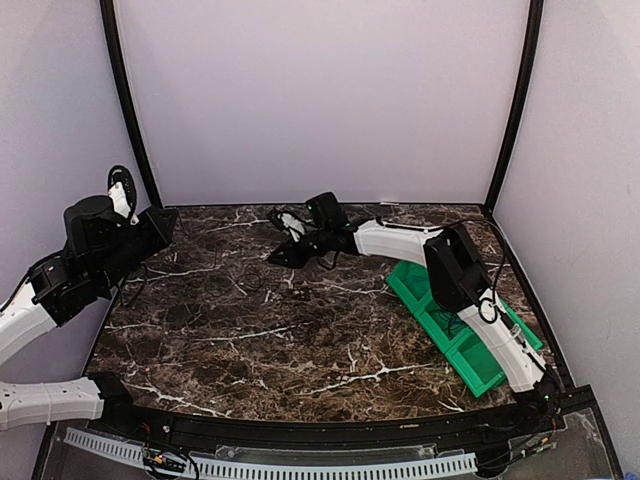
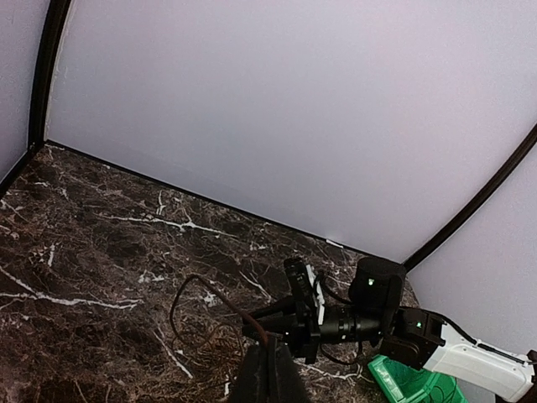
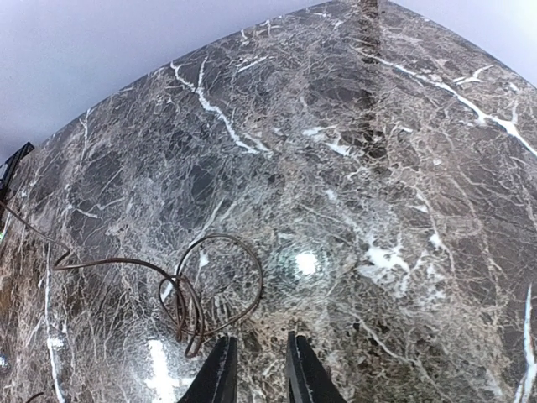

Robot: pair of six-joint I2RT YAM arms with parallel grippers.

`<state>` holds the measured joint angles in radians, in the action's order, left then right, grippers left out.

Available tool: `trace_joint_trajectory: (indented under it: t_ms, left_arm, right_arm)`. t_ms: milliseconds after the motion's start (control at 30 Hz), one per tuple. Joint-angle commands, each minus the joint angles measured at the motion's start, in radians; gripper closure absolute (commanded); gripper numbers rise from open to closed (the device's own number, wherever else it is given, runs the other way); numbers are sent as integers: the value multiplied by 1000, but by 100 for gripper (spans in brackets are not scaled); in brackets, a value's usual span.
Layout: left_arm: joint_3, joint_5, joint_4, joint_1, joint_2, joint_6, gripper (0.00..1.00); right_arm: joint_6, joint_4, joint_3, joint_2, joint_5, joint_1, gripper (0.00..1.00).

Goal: Untangle the cables
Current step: Pick up the untangled cable from the center of the board.

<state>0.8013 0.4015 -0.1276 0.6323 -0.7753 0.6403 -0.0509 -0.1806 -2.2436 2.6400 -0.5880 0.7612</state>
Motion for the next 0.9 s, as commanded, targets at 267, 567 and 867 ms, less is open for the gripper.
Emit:
trace_joint_trajectory:
  t_ms: [267, 567, 867]
  left_arm:
    - [19, 8, -24, -2, 7, 14, 100]
    - [32, 1, -38, -2, 3, 10, 100]
    - [40, 9, -53, -2, 11, -3, 100]
  right_arm:
    - [141, 124, 2, 57, -212, -1, 57]
    - [166, 153, -14, 93, -204, 22, 65]
    - [149, 134, -20, 81, -174, 17, 100]
